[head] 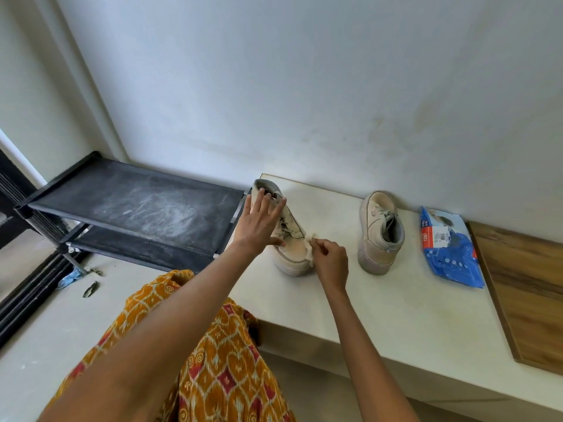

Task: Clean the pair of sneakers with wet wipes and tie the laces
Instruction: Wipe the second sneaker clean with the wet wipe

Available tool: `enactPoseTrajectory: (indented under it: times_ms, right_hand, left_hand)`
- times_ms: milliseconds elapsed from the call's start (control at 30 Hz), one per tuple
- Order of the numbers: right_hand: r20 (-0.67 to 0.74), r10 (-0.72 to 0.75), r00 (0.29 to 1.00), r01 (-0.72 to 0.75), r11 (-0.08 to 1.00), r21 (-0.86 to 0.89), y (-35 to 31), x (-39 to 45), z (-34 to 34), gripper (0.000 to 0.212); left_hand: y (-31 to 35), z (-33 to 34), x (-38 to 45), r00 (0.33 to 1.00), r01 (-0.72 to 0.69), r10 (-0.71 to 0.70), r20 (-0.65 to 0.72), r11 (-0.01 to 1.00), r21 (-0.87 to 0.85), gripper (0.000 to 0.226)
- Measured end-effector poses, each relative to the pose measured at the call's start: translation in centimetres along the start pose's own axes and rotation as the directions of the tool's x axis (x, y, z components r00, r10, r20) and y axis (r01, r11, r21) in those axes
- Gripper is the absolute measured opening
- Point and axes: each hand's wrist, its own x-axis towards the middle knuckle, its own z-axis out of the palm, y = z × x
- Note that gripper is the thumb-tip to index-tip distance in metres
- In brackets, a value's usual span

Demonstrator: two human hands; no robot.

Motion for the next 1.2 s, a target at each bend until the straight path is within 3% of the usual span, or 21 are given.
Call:
enactPoseTrajectory:
  times_ms: [100, 233, 367, 500, 667, 800, 1000, 1100, 1200]
  right_hand:
    - [-0.067, -0.072, 0.995, 0.066, 0.994, -0.087, 1.1, -1.9, -1.2, 0.019]
    - [-0.049, -0.142, 0.989, 0.136, 0.985, -0.107, 1.5, -1.8, -2.2, 0.016]
    - [-0.016, -0.001, 1.000, 0.001, 1.000, -0.010, -0.7, 2.4, -0.8, 0.016]
    - [0.118, -0.001, 0.993, 0.006, 0.999, -0.038, -1.1, 3.7, 1.0, 0.015]
    - [0.022, -0.023, 0.999, 0.023, 1.000, 0.007, 1.6, -0.4, -0.4, 0.017]
    - [0.031, -0.028, 0.999, 0.027, 0.999, 0.026, 2.2, -2.8, -2.0, 0.018]
    - [-0.025, -0.089, 0.996, 0.088, 0.995, -0.045, -2.0, 3.0, -1.1, 0.014]
    - [0.071, -0.078, 0.994, 0.084, 0.993, -0.083, -4.2, 6.7, 0.9, 0.018]
    - [0.207, -0.146, 0.967, 0.182, 0.969, -0.165, -4.9, 7.7, 2.5, 0.019]
  left_hand:
    - [0.5, -0.4, -0.2, 0.999, 0.032, -0.031, -0.019, 0.995, 0.092, 0.105]
    - [0.7, -0.4, -0.4, 0.999, 0.048, -0.046, -0.023, 0.990, 0.136, 0.105]
    - [0.8, -0.5, -0.4, 0.999, 0.043, -0.043, -0.004, 0.989, 0.140, 0.100]
    - [0.8, -0.4, -0.4, 1.000, 0.030, -0.031, 0.001, 0.989, 0.142, 0.099]
    - [0.6, -0.4, -0.5, 1.000, 0.022, -0.021, -0.002, 0.993, 0.118, 0.098]
    - [0.6, -0.4, -0.6, 1.000, 0.019, -0.018, -0.011, 0.995, 0.103, 0.099]
    - [-0.2, -0.3, -0.4, 0.999, -0.037, 0.037, 0.000, 0.999, 0.014, 0.100]
    - [-1.5, -0.2, 0.0, 0.994, -0.103, 0.105, 0.027, 0.992, -0.067, 0.108]
    - [-1.8, -0.2, 0.3, 0.988, -0.140, 0.141, 0.060, 0.990, -0.014, 0.116]
